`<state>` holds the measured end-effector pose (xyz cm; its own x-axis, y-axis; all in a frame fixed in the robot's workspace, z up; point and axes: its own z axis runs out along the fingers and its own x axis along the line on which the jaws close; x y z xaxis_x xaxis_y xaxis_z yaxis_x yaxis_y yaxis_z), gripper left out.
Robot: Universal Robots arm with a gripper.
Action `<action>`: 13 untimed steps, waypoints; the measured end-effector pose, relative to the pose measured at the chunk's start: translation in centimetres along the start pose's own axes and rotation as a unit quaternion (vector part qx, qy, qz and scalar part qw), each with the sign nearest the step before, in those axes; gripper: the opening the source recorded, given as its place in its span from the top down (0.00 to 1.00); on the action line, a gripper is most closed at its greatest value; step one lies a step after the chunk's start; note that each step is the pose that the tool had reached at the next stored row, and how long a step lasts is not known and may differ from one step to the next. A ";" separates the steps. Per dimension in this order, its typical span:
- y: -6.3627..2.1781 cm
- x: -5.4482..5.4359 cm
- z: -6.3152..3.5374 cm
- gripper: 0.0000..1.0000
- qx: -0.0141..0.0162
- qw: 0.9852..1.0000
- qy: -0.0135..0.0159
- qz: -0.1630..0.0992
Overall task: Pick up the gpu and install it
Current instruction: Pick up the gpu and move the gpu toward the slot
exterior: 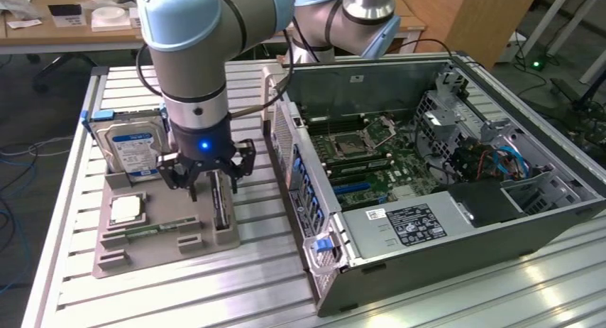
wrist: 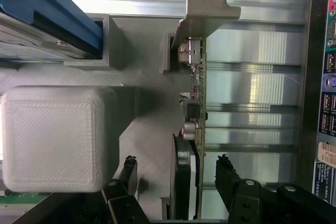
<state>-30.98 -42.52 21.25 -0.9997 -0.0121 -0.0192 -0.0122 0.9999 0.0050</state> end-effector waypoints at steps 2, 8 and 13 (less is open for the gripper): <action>0.00 0.0 0.15 0.29 0.000 1.000 0.000 0.000; 0.00 0.0 0.22 0.29 0.000 1.000 0.000 0.000; 0.00 0.0 0.26 0.29 0.000 1.000 0.000 0.000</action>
<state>-30.98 -42.52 21.00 -0.9997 -0.0121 -0.0192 -0.0122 0.9999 0.0050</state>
